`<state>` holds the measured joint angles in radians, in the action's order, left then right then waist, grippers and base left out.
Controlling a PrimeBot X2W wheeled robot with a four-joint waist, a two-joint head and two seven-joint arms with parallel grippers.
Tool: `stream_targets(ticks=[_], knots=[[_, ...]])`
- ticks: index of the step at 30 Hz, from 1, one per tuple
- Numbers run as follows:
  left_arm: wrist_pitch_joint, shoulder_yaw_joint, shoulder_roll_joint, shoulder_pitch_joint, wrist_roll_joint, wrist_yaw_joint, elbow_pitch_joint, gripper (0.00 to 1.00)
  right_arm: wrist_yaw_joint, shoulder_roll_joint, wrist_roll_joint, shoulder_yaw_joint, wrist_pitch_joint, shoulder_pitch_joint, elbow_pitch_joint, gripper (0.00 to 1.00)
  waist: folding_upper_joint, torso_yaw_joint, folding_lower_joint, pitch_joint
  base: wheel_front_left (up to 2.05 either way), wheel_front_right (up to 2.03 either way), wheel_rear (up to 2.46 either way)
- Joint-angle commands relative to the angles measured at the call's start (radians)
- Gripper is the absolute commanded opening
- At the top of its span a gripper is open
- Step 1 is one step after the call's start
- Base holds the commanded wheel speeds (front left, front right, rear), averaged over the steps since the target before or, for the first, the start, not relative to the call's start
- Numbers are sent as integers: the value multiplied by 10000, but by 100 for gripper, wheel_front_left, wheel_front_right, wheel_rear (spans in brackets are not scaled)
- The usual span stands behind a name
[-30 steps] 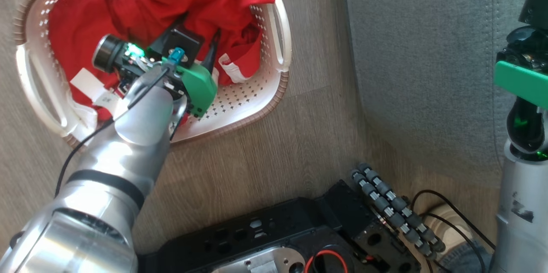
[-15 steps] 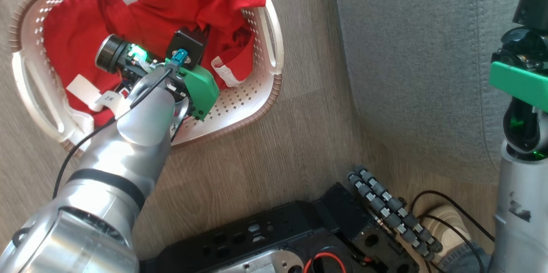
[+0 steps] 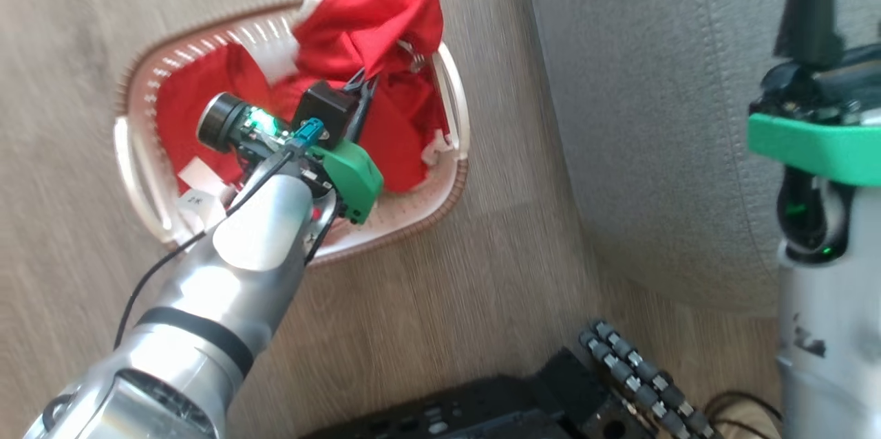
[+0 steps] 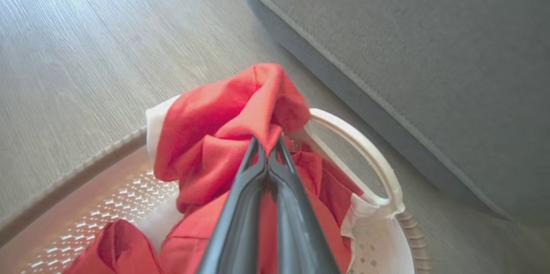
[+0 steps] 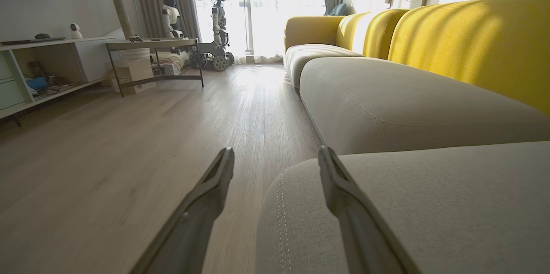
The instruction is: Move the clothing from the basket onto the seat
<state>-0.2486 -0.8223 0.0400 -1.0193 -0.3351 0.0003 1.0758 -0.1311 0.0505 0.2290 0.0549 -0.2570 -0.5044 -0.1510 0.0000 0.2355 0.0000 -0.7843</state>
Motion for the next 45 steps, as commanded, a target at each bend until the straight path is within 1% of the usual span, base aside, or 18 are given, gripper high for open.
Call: stream_targets(ticks=[1, 6, 13, 19, 26, 30, 37, 45], knots=[[-125, 93, 103, 412, -155, 97, -479, 0, 4, -3, -109, -231, -47, 561, -88, 100, 0, -315, 0, 925, 0, 0, 0], [-129, -4, 103, 899, -398, 171, -1402, 0, 4, -3, -373, -339, -47, 1088, 621, 100, 0, -647, 0, 2297, 0, 0, 0], [-130, 52, 103, 1434, -683, 211, -2285, 0, 4, -3, -633, -607, -47, 2183, 1630, 100, 0, -1068, 0, 4465, 0, 0, 0], [-130, 271, 103, 1658, -1172, 104, -2477, 0, 4, -3, -866, -662, -47, 3242, 2261, 100, 0, -1445, 0, 6169, 0, 0, 0], [200, 356, 254, 1584, -1469, -138, -2434, 0, 4, -3, -964, -847, -47, 4264, 2787, 100, 0, -1749, 0, 7673, 0, 0, 0], [391, 406, 306, 1540, -1595, -169, -2627, 0, 4, -3, -952, -986, -47, 4514, 2918, 100, 0, -1894, 0, 8039, 0, 0, 0], [1084, 261, 439, 1354, -1696, -347, -3144, 0, 4, -3, -849, -1392, -47, 4829, 3183, 100, 0, -2255, 0, 8672, 0, 0, 0], [1587, 153, 504, 1119, -1735, -294, -3919, 0, 4, -3, -810, -2387, -47, 4750, 3614, 100, 0, -2571, 0, 9076, 0, 0, 0]])
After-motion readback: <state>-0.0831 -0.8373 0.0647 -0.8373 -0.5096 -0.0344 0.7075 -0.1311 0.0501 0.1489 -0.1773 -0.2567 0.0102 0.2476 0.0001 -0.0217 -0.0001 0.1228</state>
